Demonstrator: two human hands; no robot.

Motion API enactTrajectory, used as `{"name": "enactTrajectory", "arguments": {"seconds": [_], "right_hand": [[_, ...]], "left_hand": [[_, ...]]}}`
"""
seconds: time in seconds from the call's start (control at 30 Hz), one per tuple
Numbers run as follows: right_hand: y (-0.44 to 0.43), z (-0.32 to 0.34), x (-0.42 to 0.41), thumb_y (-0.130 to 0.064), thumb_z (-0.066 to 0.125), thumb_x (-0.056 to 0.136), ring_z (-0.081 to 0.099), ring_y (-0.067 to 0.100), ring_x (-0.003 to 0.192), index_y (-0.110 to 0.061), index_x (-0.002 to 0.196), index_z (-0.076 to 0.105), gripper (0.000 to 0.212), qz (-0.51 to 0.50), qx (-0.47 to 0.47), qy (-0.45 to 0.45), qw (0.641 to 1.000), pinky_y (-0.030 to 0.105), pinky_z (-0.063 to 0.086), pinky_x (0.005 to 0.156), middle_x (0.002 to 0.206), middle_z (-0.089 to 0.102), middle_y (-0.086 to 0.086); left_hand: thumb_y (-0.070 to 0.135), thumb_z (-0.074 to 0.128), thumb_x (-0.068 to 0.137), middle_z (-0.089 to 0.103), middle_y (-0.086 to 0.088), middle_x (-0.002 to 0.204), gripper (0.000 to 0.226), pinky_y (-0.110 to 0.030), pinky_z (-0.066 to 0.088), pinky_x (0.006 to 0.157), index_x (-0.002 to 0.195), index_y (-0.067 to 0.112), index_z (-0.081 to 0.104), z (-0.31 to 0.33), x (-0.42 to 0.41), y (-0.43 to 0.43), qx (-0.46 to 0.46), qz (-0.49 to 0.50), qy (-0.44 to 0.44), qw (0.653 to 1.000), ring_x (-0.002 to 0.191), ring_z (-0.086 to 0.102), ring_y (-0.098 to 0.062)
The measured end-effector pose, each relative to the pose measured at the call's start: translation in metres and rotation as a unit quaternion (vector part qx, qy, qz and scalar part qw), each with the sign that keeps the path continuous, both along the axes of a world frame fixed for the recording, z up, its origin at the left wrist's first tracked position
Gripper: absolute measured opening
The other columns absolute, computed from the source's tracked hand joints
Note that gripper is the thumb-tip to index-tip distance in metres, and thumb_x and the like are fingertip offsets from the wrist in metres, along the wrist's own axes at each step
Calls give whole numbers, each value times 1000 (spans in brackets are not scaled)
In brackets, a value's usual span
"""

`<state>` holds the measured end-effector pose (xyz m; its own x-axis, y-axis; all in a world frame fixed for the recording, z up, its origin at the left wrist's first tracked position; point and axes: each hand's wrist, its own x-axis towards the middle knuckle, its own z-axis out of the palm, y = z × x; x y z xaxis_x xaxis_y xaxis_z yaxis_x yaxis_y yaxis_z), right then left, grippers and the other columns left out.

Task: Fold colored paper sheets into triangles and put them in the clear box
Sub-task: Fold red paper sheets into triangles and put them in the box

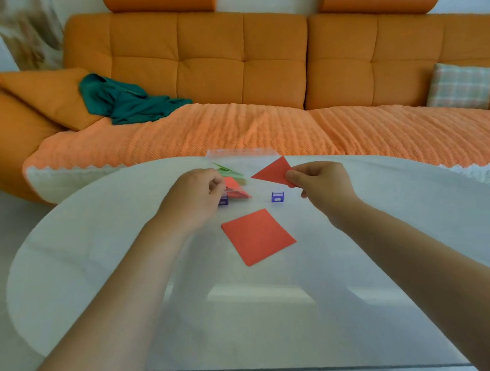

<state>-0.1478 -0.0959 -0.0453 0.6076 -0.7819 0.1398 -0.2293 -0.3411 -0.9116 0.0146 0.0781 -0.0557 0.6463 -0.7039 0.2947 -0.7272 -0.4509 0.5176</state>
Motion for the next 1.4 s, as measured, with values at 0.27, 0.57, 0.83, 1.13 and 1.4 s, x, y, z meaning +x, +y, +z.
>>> {"name": "enactTrajectory", "arguments": {"seconds": [0.27, 0.57, 0.83, 1.13, 1.4], "right_hand": [[0, -4, 98, -19, 76, 83, 58, 14, 66, -19, 73, 78, 11, 38, -1, 90, 995, 32, 53, 69, 78, 75, -3], [-6, -16, 134, -40, 75, 84, 67, 25, 88, -1, 113, 73, 48, 94, -132, 301, 940, 37, 55, 81, 113, 72, 17], [2, -8, 138, -28, 80, 82, 55, 17, 69, -6, 103, 77, 31, 116, -114, 280, 946, 32, 53, 75, 74, 65, 5], [2, 1, 119, -24, 71, 90, 64, 9, 89, -19, 106, 76, 17, 139, -176, 200, 954, 17, 49, 72, 108, 72, -3], [32, 4, 40, -25, 67, 91, 58, 0, 69, -33, 98, 73, 12, 205, -243, 160, 934, 6, 42, 61, 96, 65, -19]], "left_hand": [[40, 47, 101, 37, -5, 149, 52, -44, 33, 110, 150, 24, 37, -26, 32, -4, 54, 45, 25, 997, 140, 25, -27], [40, 53, 97, 43, -6, 135, 43, -40, 37, 108, 138, 27, 54, -39, 45, -8, 35, 37, 60, 997, 133, 36, -26], [31, 52, 98, 36, 0, 148, 32, -44, 47, 98, 128, 30, 63, -41, 41, -11, 28, 21, -32, 999, 135, 32, -22], [32, 56, 97, 31, 0, 154, 36, -45, 43, 105, 133, 28, 60, -32, 38, -8, 16, 17, -9, 1000, 140, 27, -21], [17, 62, 92, 50, 7, 113, 18, -32, 48, 89, 109, 21, 65, -13, 11, 5, -87, -42, -98, 990, 110, 46, -12]]}}
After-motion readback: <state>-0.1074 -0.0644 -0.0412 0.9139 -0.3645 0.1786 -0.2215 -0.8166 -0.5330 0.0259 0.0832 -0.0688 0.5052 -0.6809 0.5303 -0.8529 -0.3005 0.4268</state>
